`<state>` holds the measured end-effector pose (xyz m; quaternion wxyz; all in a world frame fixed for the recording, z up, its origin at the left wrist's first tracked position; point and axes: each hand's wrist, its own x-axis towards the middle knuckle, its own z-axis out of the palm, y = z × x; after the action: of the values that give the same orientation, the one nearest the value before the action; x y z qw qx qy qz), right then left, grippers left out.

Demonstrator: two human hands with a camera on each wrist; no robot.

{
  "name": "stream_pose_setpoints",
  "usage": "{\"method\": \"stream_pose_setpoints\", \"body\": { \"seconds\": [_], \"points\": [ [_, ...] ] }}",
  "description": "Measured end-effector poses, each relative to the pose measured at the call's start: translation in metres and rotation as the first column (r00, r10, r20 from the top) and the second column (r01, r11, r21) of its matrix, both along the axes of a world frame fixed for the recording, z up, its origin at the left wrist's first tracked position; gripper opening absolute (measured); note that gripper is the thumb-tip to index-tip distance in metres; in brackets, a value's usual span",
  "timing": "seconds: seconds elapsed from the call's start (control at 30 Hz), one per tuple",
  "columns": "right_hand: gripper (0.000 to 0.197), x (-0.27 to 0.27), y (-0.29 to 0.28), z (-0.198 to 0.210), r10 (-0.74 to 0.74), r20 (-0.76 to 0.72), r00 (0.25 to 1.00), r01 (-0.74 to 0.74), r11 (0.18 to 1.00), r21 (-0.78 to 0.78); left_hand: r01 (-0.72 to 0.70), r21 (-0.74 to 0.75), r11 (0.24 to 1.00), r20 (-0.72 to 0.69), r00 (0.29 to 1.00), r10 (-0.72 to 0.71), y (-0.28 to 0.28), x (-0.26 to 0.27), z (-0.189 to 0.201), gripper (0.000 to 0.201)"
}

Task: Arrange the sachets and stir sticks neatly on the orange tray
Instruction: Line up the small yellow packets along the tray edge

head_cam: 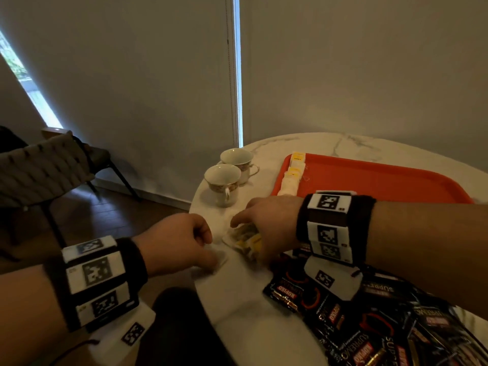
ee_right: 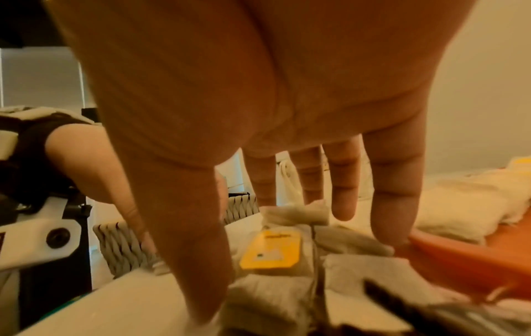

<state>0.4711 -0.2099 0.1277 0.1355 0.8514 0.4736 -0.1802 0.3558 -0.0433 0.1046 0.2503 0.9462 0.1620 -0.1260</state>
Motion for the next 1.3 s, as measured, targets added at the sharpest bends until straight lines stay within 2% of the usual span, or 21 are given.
{"method": "stream_pose_setpoints", "body": {
  "seconds": [0.1,0.23,0.33,0.43,0.53,0.6,0.63,0.7,0.77,0.8,0.87,0.93,0.97,1.03,1.1,1.17,1.23,1.3],
  "points": [
    [0.078,-0.005,0.011,-0.003,0.043,0.034,0.998,-0.042,0.998,-0.044,0.008,0.069,0.998,-0.024,1.0,-0.006,-0.001,0.002,-0.009,0.045],
    [0.043,-0.001,0.018,-0.008,-0.007,-0.031,0.999,0.008,0.999,0.053,0.029,0.066,0.997,-0.005,1.0,-0.029,-0.005,0.011,-0.01,0.023],
    [0.039,0.006,0.015,-0.006,-0.055,-0.063,0.996,0.062,0.991,0.119,0.016,0.049,0.999,0.023,1.0,-0.017,-0.003,0.015,-0.01,0.016],
    [0.041,0.016,0.004,0.002,-0.155,-0.197,0.968,0.2,0.95,0.238,-0.038,-0.058,0.998,0.059,0.997,0.041,-0.001,0.017,-0.006,0.013],
    [0.039,0.03,-0.014,0.009,-0.217,-0.433,0.875,0.396,0.837,0.379,-0.106,-0.271,0.957,0.15,0.977,0.151,0.001,0.018,0.001,0.011],
    [0.036,0.037,-0.027,0.014,-0.207,-0.649,0.732,0.568,0.71,0.416,-0.148,-0.488,0.86,0.154,0.955,0.252,-0.005,0.023,0.005,0.008],
    [0.034,0.04,-0.033,0.016,-0.176,-0.741,0.648,0.645,0.644,0.411,-0.165,-0.608,0.776,0.138,0.941,0.308,-0.01,0.027,0.008,0.009],
    [0.032,0.047,-0.045,0.02,-0.086,-0.849,0.521,0.743,0.535,0.402,-0.183,-0.801,0.569,0.081,0.91,0.407,-0.025,0.039,0.011,0.024],
    [0.031,0.052,-0.052,0.021,0.003,-0.879,0.477,0.782,0.455,0.427,-0.171,-0.923,0.345,0.001,0.895,0.446,-0.04,0.05,0.013,0.04],
    [0.031,0.055,-0.056,0.021,0.025,-0.871,0.49,0.784,0.425,0.453,-0.147,-0.956,0.256,-0.024,0.902,0.431,-0.048,0.056,0.014,0.043],
    [0.03,0.059,-0.063,0.022,-0.001,-0.802,0.597,0.731,0.413,0.543,-0.093,-0.988,0.12,-0.04,0.923,0.383,-0.063,0.072,0.018,0.045],
    [0.029,0.062,-0.07,0.021,-0.084,-0.676,0.732,0.64,0.426,0.64,-0.046,-0.999,0.02,-0.036,0.936,0.351,-0.077,0.091,0.022,0.042],
    [0.028,0.064,-0.073,0.019,-0.128,-0.612,0.781,0.6,0.428,0.676,-0.023,-1.0,-0.006,-0.023,0.943,0.333,-0.083,0.101,0.022,0.039],
    [0.027,0.072,-0.08,0.016,-0.196,-0.527,0.827,0.557,0.421,0.716,0.012,-1.0,0.016,0.017,0.955,0.296,-0.095,0.12,0.022,0.034],
    [0.027,0.082,-0.088,0.013,-0.23,-0.522,0.821,0.569,0.402,0.717,0.022,-0.997,0.08,0.044,0.956,0.289,-0.104,0.14,0.02,0.029],
    [0.029,0.094,-0.097,0.011,-0.229,-0.558,0.798,0.601,0.37,0.708,0.009,-0.995,0.101,0.04,0.951,0.306,-0.108,0.159,0.017,0.019],
    [0.029,0.107,-0.103,0.009,-0.205,-0.606,0.769,0.639,0.294,0.711,0.007,-0.994,0.112,0.043,0.945,0.323,-0.11,0.176,0.017,0.02],
    [0.026,0.12,-0.106,0.007,-0.18,-0.665,0.724,0.689,0.175,0.703,0.027,-0.99,0.139,0.075,0.932,0.356,-0.111,0.19,0.019,0.032]
  ]
}}
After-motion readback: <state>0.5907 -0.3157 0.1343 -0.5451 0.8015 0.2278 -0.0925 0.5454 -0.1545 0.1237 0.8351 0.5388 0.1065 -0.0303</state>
